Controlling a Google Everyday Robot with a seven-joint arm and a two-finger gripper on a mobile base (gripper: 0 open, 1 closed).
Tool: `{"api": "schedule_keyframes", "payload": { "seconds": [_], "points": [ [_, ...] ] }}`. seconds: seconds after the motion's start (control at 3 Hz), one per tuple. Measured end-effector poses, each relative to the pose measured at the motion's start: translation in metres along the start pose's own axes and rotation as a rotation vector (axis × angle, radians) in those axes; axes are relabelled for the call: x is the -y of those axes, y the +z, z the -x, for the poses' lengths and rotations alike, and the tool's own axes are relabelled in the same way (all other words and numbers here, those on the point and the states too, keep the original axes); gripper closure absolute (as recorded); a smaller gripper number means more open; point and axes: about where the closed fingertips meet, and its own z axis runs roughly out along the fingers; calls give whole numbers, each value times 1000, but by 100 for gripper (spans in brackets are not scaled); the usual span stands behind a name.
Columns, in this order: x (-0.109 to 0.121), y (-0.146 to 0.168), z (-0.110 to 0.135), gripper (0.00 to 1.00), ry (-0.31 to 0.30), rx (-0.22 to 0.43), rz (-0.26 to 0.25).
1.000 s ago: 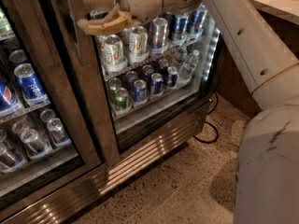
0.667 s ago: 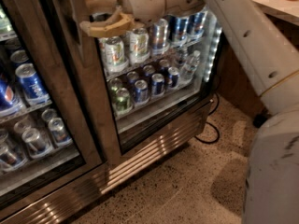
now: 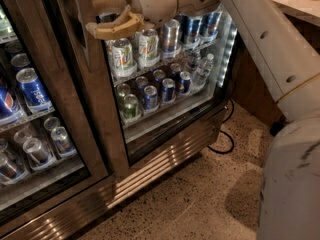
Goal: Open right fridge door
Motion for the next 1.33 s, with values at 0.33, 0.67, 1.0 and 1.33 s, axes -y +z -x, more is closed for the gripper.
{"api": "schedule_keyframes", "payload": {
  "seconds": [0.33,0.67,1.0,1.33],
  "points": [
    [-8,3,-9,100,98,-156,14],
    [-11,4,-5,100,117,-175,22],
    [-11,4,-5,100,117,-175,22],
    [-16,10,0,100,143,-161,11]
  ]
}}
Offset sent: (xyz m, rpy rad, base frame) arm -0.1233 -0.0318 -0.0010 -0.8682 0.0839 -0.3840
